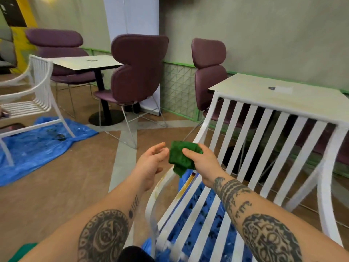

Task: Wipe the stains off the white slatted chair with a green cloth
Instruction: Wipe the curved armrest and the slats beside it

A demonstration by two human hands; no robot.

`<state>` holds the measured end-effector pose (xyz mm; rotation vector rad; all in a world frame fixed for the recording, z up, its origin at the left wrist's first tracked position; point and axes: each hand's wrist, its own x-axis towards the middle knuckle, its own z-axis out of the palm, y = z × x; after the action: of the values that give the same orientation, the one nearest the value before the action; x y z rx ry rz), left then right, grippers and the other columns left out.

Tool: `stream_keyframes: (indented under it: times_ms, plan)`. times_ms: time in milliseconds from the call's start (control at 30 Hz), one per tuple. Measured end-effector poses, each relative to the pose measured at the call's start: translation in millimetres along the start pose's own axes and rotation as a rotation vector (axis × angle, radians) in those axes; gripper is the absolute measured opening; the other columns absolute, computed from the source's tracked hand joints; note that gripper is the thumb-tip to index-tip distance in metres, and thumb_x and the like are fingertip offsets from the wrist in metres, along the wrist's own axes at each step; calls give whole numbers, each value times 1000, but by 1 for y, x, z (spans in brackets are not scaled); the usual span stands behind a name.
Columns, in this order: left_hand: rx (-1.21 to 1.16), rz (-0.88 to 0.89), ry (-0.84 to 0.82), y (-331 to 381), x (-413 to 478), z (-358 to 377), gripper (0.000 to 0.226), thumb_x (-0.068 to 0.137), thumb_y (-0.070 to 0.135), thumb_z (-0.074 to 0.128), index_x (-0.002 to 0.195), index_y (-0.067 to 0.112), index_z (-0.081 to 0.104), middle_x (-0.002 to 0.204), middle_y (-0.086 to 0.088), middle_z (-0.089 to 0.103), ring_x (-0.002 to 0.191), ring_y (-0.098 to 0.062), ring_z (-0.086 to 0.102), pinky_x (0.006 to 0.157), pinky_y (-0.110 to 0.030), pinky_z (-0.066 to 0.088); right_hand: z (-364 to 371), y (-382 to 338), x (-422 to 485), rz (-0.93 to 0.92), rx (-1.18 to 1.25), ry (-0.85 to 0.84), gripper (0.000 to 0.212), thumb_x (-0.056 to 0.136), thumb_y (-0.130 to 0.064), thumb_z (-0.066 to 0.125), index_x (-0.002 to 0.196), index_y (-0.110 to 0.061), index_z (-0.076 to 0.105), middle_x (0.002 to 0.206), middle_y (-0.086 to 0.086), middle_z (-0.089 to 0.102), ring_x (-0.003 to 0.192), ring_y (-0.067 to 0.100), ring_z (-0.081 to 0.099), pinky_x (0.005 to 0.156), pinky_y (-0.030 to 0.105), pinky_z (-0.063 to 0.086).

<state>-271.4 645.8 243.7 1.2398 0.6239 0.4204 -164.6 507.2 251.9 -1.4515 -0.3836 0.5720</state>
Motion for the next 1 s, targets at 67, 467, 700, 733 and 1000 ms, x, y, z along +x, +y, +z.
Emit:
stream_keyframes:
  times_ms: [67, 467, 700, 733, 1000]
  plan:
    - [-29, -29, 109, -3, 9, -23, 27, 100, 22, 61, 127, 26, 62, 118, 3, 68, 92, -13, 56, 73, -30, 41, -3, 2, 18, -44, -99, 169, 20, 87, -23, 78, 103, -19, 66, 108, 9, 73, 97, 27, 72, 86, 49, 61]
    - [264, -489, -52, -83, 14, -62, 25, 94, 33, 60, 104, 16, 76, 89, -4, 69, 87, -23, 62, 79, -36, 50, 43, 76, 39, -174, -1184, -94, 44, 99, -12, 58, 141, -22, 54, 135, 13, 59, 124, 33, 52, 106, 45, 47]
    - [44, -555, -147, -85, 19, -66, 82, 94, 77, 20, 109, 15, 73, 100, -9, 72, 98, -28, 62, 89, -40, 47, 37, 86, 8, -287, -1249, -250, 52, 102, -35, 55, 153, -30, 42, 162, -9, 31, 139, 26, 26, 120, 36, 19]
    - [45, -556, -145, -84, 20, -67, 89, 91, 81, 17, 112, 15, 73, 108, -11, 73, 106, -29, 63, 96, -42, 46, 39, 87, 5, -323, -1258, -264, 52, 102, -33, 57, 152, -31, 43, 162, -9, 32, 136, 25, 28, 118, 34, 19]
    - [123, -528, -90, -79, 14, -59, 92, 85, 89, 16, 116, 21, 71, 118, -13, 71, 115, -34, 63, 100, -46, 48, 51, 100, -28, -497, -1315, -431, 57, 95, -1, 53, 143, -31, 55, 151, -10, 41, 122, 24, 30, 107, 32, 33]
